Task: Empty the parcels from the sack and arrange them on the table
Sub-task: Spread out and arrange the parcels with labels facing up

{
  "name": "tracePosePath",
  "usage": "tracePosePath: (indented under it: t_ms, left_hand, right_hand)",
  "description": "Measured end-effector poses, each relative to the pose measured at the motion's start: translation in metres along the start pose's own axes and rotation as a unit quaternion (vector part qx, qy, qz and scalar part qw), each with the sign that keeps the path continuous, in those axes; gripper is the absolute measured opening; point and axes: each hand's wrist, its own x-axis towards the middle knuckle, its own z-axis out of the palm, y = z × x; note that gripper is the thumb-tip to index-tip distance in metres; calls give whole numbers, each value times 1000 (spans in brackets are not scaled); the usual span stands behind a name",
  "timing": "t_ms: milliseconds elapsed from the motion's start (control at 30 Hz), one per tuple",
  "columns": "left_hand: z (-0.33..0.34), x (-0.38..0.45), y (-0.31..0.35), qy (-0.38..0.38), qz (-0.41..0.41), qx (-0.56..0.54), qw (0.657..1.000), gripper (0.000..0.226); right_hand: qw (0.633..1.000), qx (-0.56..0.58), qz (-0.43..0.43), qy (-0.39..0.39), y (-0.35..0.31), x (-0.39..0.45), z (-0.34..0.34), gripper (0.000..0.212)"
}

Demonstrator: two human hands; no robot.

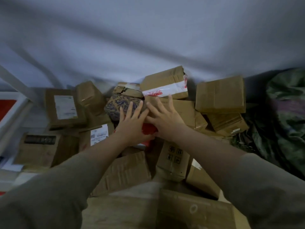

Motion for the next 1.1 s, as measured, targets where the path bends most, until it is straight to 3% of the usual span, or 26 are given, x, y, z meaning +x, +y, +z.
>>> tracePosePath:
  t_ms: [67,167,300,533,667,800,900,1100]
  left_hand:
    - [5,10,-2,-33,-41,-57,997,113]
    - [18,8,-12,-46,-57,-39,997,102]
    - [29,-12,-31,-7,-48,-13,999,88]
    - [26,-40,-48,-14,-67,-3,998,82]
    - [31,-61,-51,-33,-96,-20,995,80]
    - [41,-94,-49,-8,-85,-61,994,87]
    - [45,-115,-38,-21,-58,-56,996,90]
    - [56,-143,-31,-49,-20,-37,998,108]
  right_hand:
    - [999,14,25,-18,7,2,2,72]
    - [996,27,68,-56,25,-4,4,55]
    - [989,25,96,-107,58,-34,14,73]
    - [973,-7,176,-147,81,-84,18,75]
    - [974,3,195,-117,71,-100,4,65]
    - [975,123,187,11,46,-127,-7,53]
    - [976,167,135,21,9,-150,-11,66]
    - [977,184,50,-91,-71,-191,2,102]
